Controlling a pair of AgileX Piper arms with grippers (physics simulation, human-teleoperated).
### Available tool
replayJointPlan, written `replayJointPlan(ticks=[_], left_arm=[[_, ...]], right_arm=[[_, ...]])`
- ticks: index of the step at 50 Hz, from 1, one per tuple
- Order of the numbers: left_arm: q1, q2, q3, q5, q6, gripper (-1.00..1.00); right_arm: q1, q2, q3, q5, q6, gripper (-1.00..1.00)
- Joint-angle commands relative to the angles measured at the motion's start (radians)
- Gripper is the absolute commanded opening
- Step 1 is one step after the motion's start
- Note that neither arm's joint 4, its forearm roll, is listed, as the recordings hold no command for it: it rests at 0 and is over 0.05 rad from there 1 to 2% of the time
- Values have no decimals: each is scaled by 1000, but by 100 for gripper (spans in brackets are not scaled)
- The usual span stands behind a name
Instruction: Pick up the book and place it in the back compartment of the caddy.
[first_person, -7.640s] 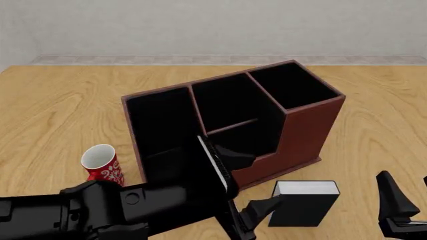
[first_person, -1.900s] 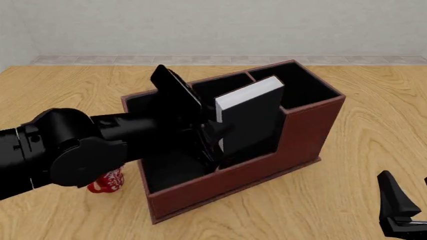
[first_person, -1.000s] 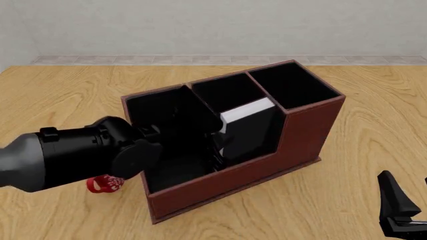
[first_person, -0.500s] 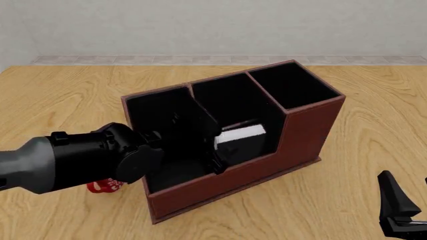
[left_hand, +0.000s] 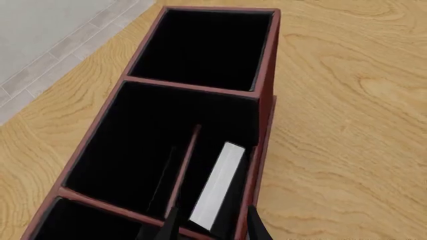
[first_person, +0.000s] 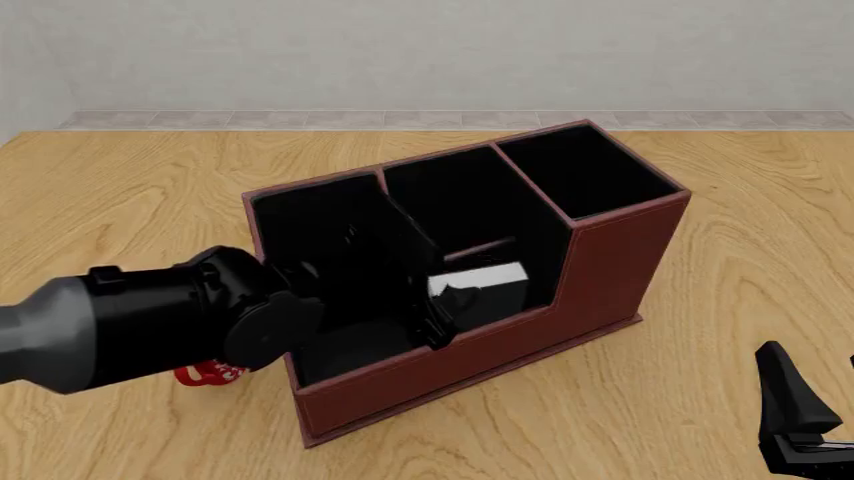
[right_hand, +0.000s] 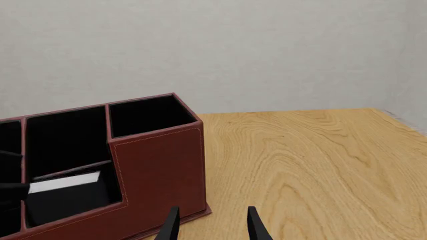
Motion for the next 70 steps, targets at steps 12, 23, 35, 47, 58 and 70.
replayJointPlan(ticks=[12,23,35,47,58,70], left_arm=[[-14,-65,47,-4,3,100],[-15,-132,109,-27,-14,100],[-12,-214,165,-26,2,100],[12,-288,238,-51,4,100],[0,-393,278,-19,7,100],[25,-514,337,4,5,100]], right_arm=[[1,0,0,0,0,100],[1,0,0,0,1,100],[0,1,0,0,0,100],[0,2,0,0,-1,100],[-2,3,0,0,0,100],[-1,2,0,0,-1,100]])
